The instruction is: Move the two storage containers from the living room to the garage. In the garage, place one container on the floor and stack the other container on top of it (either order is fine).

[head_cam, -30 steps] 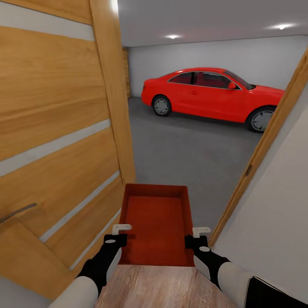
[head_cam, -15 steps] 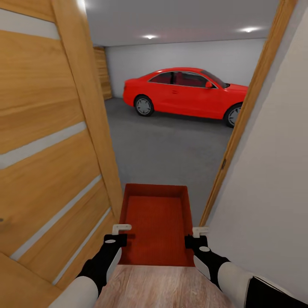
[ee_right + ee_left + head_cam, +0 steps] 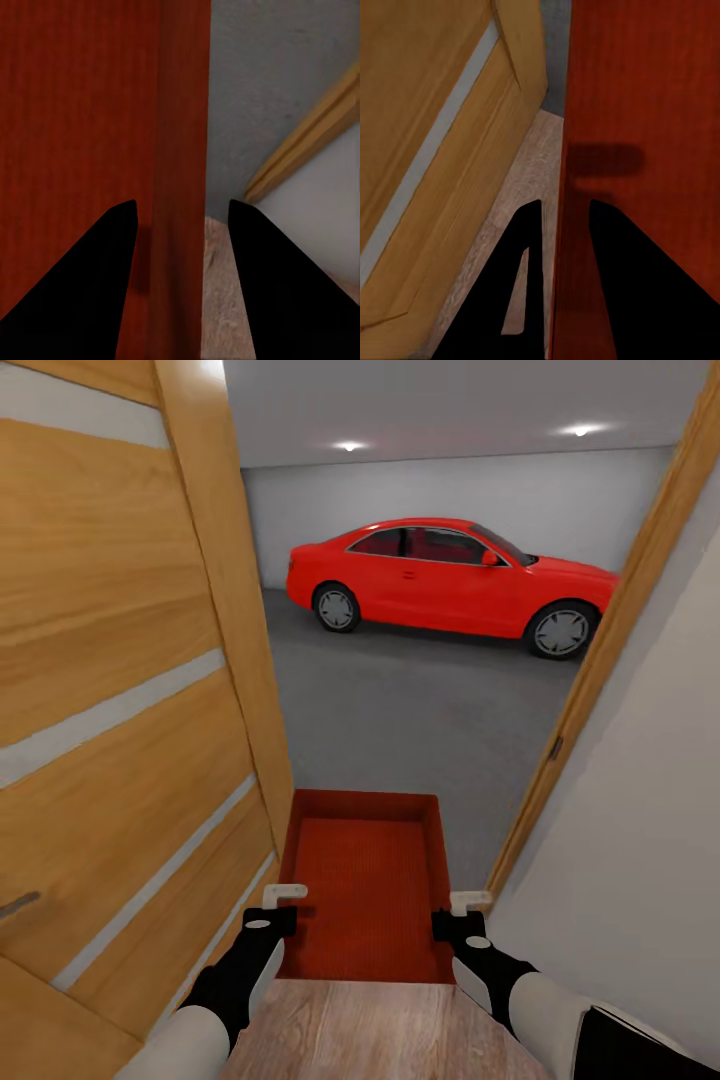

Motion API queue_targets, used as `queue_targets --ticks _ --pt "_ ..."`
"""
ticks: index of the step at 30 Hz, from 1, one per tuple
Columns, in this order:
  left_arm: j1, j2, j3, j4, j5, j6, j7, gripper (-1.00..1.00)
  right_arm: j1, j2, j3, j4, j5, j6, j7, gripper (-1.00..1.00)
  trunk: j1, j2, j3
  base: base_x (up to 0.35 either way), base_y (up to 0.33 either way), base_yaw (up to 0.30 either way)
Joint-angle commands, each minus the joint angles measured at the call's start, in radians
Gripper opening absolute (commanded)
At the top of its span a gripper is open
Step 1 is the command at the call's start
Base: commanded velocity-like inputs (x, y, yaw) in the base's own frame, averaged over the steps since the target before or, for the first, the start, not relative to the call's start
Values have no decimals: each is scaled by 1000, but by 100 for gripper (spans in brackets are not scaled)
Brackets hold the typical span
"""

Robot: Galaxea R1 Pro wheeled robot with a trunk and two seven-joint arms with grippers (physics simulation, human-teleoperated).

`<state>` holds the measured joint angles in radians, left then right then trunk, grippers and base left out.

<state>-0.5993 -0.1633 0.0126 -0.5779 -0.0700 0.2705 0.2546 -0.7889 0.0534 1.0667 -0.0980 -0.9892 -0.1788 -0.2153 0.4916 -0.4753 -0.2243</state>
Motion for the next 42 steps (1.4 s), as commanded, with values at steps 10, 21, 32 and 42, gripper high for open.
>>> queue_targets --ticks 10,21,32,42 --pt "-1 1 1 -2 -14 6 8 -100 -1 -1 0 9 -11 -6 -4 -100 1 -2 -2 29 86 -153" --pt "-1 1 1 -2 -14 6 8 -100 -1 -1 0 9 -11 -5 -4 -100 1 -2 -2 0 1 -254" --pt "-1 1 1 -2 -14 7 5 -100 -1 -1 1 9 -11 -5 -4 -100 1 -2 -2 24 83 -120" --pt "-1 1 1 -2 -14 7 6 -100 -1 -1 1 9 -11 -5 -4 -100 1 -2 -2 106 295 -1"
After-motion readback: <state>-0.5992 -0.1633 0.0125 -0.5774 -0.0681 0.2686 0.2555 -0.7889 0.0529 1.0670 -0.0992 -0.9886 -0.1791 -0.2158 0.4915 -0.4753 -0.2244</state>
